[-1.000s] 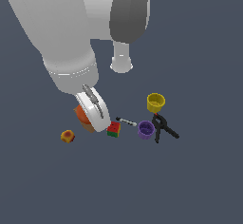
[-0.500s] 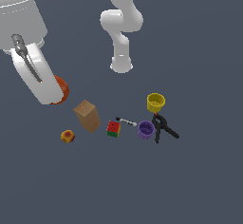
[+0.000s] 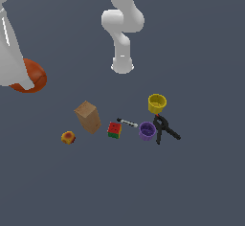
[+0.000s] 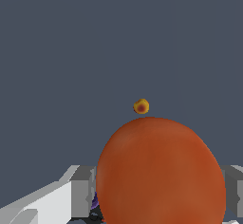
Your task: Pick up a designated object from a clutter of objects.
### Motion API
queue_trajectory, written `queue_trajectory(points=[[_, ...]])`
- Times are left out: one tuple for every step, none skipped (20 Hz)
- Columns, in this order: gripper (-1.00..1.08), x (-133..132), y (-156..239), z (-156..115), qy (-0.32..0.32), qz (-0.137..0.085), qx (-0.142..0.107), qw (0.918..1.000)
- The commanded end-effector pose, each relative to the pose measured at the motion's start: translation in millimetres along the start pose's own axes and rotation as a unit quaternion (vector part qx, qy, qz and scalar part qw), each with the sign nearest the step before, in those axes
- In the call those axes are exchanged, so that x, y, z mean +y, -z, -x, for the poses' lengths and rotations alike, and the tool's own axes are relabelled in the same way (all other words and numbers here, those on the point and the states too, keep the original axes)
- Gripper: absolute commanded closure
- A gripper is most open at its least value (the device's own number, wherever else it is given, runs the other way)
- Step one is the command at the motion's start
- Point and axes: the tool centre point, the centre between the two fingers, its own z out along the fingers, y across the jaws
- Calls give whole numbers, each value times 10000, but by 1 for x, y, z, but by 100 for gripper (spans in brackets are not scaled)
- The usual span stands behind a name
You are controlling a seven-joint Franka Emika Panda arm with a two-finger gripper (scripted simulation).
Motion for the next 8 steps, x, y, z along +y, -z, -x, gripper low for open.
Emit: queue_trajectory(points=[[108,2,6,-4,5,-6,6,10000],[108,3,8,-5,5,-6,6,10000],[108,4,9,-6,5,-6,6,10000],[108,4,10,-6,5,-6,6,10000],[108,4,10,-7,5,-6,6,10000],[108,4,11,-7,5,-6,6,10000],[108,4,11,-7,5,-6,6,10000],[108,4,11,-8,5,-6,6,10000]])
